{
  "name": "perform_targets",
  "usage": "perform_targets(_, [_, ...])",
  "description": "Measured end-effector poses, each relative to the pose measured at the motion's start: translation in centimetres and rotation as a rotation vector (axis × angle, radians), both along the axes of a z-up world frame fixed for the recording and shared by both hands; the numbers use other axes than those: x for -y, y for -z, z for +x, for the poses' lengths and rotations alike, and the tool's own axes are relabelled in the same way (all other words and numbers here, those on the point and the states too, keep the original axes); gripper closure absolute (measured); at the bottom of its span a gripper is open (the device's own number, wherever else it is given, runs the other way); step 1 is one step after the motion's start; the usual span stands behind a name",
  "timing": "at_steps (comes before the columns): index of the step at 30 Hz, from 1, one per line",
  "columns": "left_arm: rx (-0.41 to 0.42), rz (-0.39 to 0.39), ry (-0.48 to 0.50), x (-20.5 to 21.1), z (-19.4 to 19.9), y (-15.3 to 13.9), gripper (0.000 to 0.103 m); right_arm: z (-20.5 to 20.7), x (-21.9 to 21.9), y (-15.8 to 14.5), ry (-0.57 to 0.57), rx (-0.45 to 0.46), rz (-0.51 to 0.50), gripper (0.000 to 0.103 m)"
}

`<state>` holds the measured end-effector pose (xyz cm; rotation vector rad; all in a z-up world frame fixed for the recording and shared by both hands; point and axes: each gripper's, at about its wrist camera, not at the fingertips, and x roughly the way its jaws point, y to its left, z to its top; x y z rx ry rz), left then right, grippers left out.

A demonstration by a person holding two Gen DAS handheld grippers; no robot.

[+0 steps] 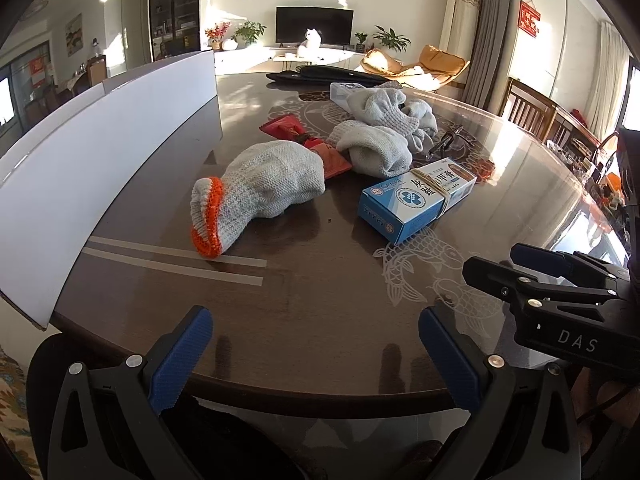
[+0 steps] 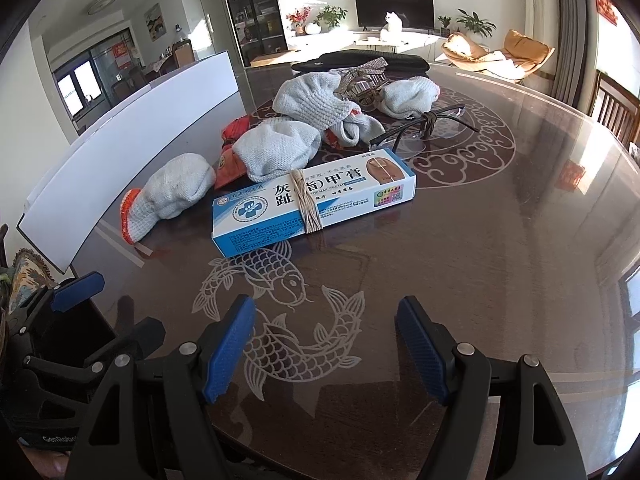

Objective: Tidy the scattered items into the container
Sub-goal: 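Move the left gripper toward the white glove with orange cuff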

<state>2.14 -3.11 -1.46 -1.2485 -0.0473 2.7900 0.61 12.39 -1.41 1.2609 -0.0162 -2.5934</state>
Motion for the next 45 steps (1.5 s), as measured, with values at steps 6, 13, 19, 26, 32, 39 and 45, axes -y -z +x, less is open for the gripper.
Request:
perform_targets(6, [-0.003, 0.045, -0.031, 1.9, 0.5, -0.5, 0.000, -1.7, 2.4, -0.9, -0.059, -0.028, -0.008, 0.028])
perform_targets(13, [0.011, 0.050, -0.072, 2.5, 0.2, -0.1, 0.000, -4.2, 5.6, 0.0, -0.103, 0.002, 0.018, 0.028])
perform_targets(19, [0.041, 0.068, -0.089, 3.0, -0.1, 0.5, 0.000, -5.6, 1.8, 0.6, 0.176, -0.007, 0.112, 0.028])
perform_targets(26, [0.065, 0.008, -0.021, 1.2, -1.9, 0.8, 0.000, -4.9, -3.7, 0.6, 0.242, 0.000, 0.099, 0.028])
perform_targets(32, [0.092, -0.069, -0.009, 0.4, -3.1, 1.2, 0.000, -4.1, -3.4, 0.8, 0.239, -0.035, 0.126, 0.027])
perform_targets(39, [0.088, -0.066, -0.020, 0.7, -3.5, 1.3, 0.000, -4.0, -3.3, 0.8, 0.242, -0.046, 0.123, 0.026])
perform_targets(45, [0.113, -0.067, 0.016, 1.1, -4.5, 1.3, 0.000, -3.9, -3.3, 0.8, 0.242, -0.046, 0.125, 0.026])
